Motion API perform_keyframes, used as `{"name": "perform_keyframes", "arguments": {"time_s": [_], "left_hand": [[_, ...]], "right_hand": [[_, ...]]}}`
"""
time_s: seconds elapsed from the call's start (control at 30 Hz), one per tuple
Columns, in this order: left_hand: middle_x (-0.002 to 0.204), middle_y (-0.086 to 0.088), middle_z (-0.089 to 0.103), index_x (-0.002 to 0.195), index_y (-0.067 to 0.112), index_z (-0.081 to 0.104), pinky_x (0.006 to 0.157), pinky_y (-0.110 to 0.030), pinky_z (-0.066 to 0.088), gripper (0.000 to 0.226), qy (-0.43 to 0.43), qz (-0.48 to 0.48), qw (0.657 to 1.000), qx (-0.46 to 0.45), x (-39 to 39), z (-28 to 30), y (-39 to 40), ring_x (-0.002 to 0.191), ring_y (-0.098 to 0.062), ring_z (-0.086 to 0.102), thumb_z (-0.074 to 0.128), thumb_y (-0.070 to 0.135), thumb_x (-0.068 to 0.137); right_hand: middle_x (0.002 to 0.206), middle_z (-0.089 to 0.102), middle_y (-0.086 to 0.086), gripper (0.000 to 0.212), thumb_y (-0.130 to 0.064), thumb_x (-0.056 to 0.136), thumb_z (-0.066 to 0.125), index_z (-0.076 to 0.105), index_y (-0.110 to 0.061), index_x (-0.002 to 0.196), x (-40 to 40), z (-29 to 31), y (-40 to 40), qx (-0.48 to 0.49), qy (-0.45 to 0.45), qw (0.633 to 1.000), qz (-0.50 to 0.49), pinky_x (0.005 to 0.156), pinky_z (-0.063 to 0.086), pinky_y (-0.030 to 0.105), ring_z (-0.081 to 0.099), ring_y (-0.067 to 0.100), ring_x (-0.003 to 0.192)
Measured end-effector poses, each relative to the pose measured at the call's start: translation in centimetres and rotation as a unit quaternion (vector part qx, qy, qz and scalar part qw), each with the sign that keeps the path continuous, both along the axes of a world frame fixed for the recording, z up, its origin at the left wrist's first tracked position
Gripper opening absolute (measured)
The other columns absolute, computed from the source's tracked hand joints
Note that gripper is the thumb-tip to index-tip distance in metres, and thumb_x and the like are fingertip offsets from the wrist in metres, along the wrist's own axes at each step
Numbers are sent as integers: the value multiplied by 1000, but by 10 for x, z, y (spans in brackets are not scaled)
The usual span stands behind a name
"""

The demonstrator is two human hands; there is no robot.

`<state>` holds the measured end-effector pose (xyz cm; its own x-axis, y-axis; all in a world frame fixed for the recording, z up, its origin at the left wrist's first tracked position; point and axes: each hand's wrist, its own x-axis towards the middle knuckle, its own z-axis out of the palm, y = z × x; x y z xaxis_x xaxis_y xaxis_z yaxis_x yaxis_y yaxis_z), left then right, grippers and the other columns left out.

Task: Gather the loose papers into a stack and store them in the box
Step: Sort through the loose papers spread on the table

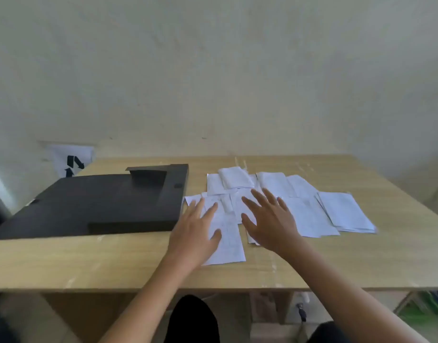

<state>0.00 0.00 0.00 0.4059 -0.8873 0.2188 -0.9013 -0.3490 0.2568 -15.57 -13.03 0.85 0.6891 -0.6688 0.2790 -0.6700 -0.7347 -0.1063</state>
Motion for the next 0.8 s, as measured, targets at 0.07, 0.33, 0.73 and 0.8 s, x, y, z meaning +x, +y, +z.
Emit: {"name": "perform_keyframes", "arguments": {"time_s": [0.07, 0.33, 0.73, 0.8], "left_hand": [[173, 3, 3, 164, 30, 16, 124, -40, 23, 71, 39, 7, 999, 36, -4, -13, -1, 159, -18, -3, 44, 54, 102], [173, 1, 0, 162, 39, 19, 128, -45, 3, 65, 56, 38, 996, 63, 1, -45, -20, 159, -27, -8, 29, 64, 102], [172, -11, -4, 162, 43, 17, 128, -44, 1, 66, 87, 101, 989, 60, 24, -47, -62, 159, -27, -12, 31, 64, 101], [172, -14, -2, 162, 39, 17, 127, -46, -5, 67, 75, 112, 988, 72, 17, -46, -70, 158, -32, -12, 29, 64, 101]], "right_hand": [[163, 23, -5, 53, -50, 101, 34, 33, -34, 151, -5, -12, -4, 39, 22, 999, -22, 122, 15, 47, 10, 22, 153], [161, 26, -3, 49, -47, 102, 33, 36, -35, 149, -13, -43, -27, 123, 9, 992, -14, 123, 14, 41, 15, 18, 151], [163, 22, -4, 48, -48, 103, 23, 33, -42, 150, -6, -56, -39, 146, -39, 988, -36, 124, 4, 46, 8, 18, 153], [162, 25, -4, 46, -44, 104, 24, 35, -40, 149, -4, -55, -38, 155, -63, 986, -15, 125, 5, 43, 10, 14, 152]]}}
